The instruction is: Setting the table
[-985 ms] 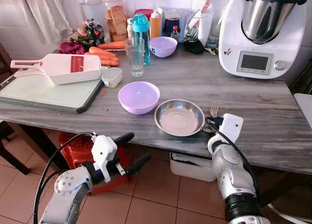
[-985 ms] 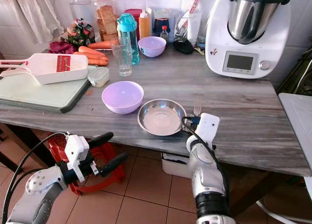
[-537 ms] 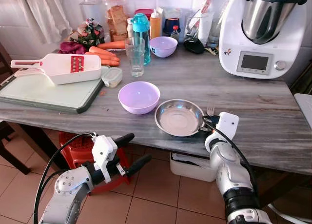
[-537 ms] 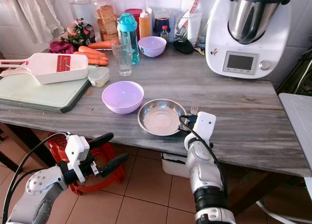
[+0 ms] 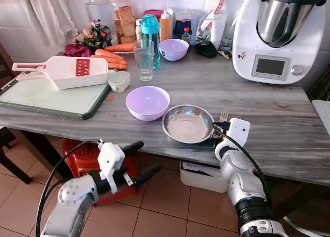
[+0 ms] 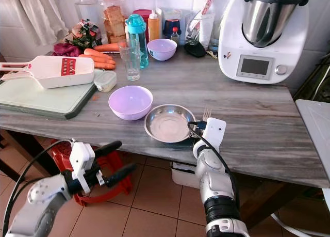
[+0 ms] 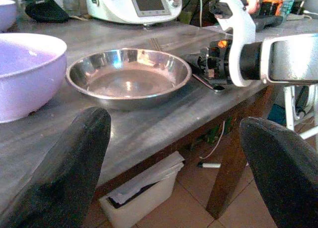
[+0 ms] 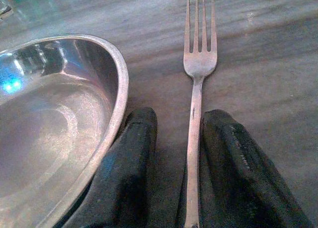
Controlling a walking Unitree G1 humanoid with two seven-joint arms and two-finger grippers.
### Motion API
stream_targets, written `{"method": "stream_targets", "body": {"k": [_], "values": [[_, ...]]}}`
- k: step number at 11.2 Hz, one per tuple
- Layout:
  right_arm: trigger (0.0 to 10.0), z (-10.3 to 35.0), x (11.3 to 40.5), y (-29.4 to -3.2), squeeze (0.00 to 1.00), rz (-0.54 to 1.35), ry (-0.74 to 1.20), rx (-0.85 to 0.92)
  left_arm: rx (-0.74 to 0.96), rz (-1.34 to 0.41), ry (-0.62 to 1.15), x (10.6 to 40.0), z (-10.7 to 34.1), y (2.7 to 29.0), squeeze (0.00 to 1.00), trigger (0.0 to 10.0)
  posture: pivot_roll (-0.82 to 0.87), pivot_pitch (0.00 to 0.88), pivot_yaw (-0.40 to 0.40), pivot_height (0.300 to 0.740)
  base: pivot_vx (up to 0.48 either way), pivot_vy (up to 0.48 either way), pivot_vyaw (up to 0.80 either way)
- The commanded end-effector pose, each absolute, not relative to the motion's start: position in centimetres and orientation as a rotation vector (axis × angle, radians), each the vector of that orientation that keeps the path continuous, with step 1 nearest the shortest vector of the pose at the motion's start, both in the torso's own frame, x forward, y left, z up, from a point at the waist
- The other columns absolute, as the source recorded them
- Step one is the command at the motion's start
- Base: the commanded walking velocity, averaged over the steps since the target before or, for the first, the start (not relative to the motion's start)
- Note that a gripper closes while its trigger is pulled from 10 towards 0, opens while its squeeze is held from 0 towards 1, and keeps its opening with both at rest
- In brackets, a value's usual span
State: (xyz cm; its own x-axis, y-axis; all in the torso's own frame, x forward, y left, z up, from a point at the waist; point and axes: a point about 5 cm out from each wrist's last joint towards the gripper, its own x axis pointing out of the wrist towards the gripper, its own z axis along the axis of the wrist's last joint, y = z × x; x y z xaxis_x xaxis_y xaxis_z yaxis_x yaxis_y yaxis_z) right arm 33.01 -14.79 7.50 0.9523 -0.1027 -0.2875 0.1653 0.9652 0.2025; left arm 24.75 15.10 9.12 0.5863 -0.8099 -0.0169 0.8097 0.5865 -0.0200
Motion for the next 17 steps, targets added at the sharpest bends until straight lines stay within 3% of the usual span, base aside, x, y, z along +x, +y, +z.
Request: {"method": "stream_targets", "body": {"k": [1, 9, 12, 13, 14, 16, 17], "values": [[10.0, 7.4, 32.8, -15.2, 1.00, -0.148, 0.282, 0.228, -0.001, -0.948, 0.018, 25.1, 9.4, 15.5, 0.00, 10.0, 0.00, 0.000, 0.007, 0.740, 0.000, 0.000, 0.00], [10.0, 9.1, 29.9, -16.4, 1.00, -0.162, 0.179, 0.165, -0.038, -0.792, -0.043, 26.1, 9.3, 14.7, 0.00, 10.0, -0.03, 0.011, -0.004, 0.740, 0.000, 0.000, 0.00], [10.0, 12.4, 28.3, -16.7, 1.00, -0.112, -0.051, 0.017, -0.097, -0.565, -0.079, 27.7, 9.9, 14.9, 0.00, 10.0, -0.03, 0.014, -0.004, 0.740, 0.000, 0.000, 0.00], [10.0, 12.4, 28.3, -16.7, 1.00, -0.112, -0.051, 0.017, -0.097, -0.565, -0.079, 27.7, 9.9, 14.9, 0.00, 10.0, -0.03, 0.014, -0.004, 0.740, 0.000, 0.000, 0.00], [10.0, 13.2, 27.2, -18.0, 1.00, -0.159, -0.114, -0.085, -0.054, -0.420, -0.072, 28.3, 9.8, 15.4, 0.00, 10.0, -0.03, 0.015, -0.007, 0.740, 0.000, 0.000, 0.00], [10.0, 12.3, 25.8, -17.8, 1.00, -0.178, -0.086, -0.095, 0.009, -0.291, -0.028, 28.1, 8.7, 15.4, 0.00, 10.0, -0.03, 0.010, -0.016, 0.740, 0.000, 0.000, 0.00], [10.0, 12.0, 25.3, -17.3, 0.38, -0.152, -0.073, -0.099, 0.022, -0.277, -0.020, 27.8, 8.6, 15.3, 0.00, 10.0, -0.03, 0.010, -0.016, 0.740, 0.000, 0.000, 0.00]]}}
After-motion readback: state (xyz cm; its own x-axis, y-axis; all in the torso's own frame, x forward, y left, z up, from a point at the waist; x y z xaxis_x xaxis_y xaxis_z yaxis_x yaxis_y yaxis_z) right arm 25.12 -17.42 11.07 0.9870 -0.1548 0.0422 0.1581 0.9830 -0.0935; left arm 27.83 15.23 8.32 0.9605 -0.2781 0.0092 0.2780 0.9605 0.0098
